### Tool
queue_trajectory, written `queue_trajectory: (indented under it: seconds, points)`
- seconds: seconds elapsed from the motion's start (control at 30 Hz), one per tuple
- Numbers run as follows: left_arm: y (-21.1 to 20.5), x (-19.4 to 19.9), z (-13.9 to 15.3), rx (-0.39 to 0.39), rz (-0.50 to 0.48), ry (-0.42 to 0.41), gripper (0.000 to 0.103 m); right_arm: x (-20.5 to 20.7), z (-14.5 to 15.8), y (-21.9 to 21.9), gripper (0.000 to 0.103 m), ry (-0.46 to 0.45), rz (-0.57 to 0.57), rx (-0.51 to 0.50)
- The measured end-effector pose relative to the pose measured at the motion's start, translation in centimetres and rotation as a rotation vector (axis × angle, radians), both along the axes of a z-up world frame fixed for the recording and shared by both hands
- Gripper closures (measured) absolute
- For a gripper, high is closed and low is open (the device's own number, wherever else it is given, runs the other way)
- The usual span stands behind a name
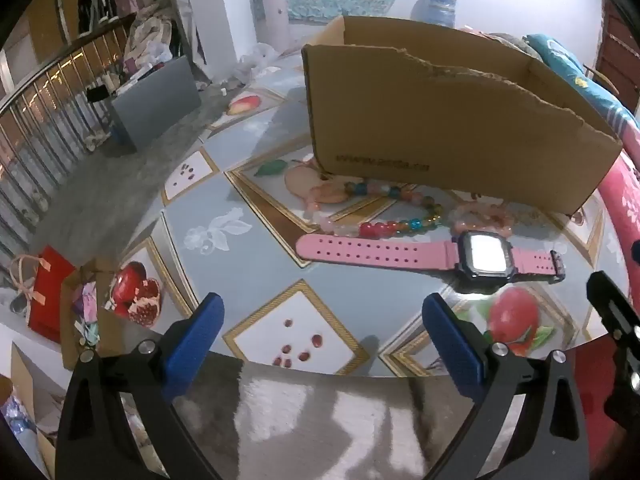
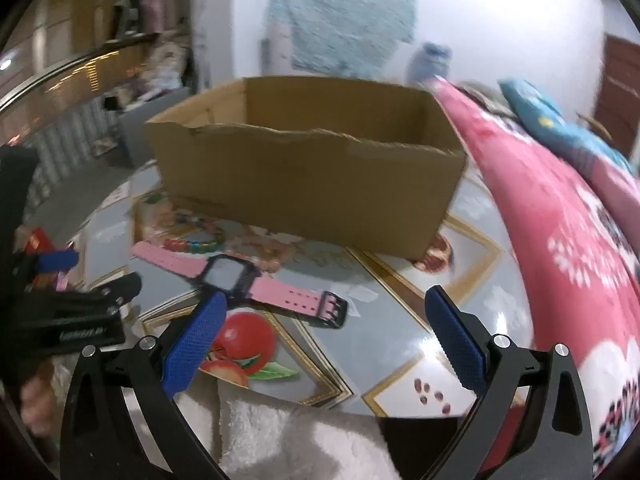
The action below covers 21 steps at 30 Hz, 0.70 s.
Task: Organize jewelry
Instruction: 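Reach the right gripper to the pink-strapped watch and grasp its strap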
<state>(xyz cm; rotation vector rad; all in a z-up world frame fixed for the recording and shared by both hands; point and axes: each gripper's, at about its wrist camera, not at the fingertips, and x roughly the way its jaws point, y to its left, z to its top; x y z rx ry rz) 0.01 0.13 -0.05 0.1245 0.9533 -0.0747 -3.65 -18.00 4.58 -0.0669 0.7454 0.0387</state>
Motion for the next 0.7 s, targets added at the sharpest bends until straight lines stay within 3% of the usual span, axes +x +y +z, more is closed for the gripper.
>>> queue_trajectory:
  seconds: [0.2,0.27,0.37,0.4,0.57,0.7]
  points:
    - [1.5,0.1,0.0,-0.093,-0.067,-0.054,0.006,0.0,-0.1,1.6,0.008,-0.045,0.199,-0.005]
    - [1.4,-0.5,1.0,-0.157,-0.091,-0.122,0.006,0.4,-0.4,2.5,0.008,-0.04,0.26,-0.021]
    - [2.1,-0.3,1.4,-0.231,-0.103,-0.147,0.006,1.4,-1.1,3.5,0.011,-0.017,0.345,-0.031]
    - [1.8,0.0,1.3,-0.215,-0.102,-0.125,0.006,1.7,-1.3,3.8,0.013,-0.005,0.36,-0.031]
    - [2.6,0.9,0.9,-0.328,-0.138,-0.1,0.006,3.9,-3.1,4.5,0.028,0.095,0.406,-0.021]
    - [3.0,1.2,0.2,-0.346,-0.118,-0.062,0.006,4.7,-4.2,4.7,0.037,0.145,0.422,-0.038]
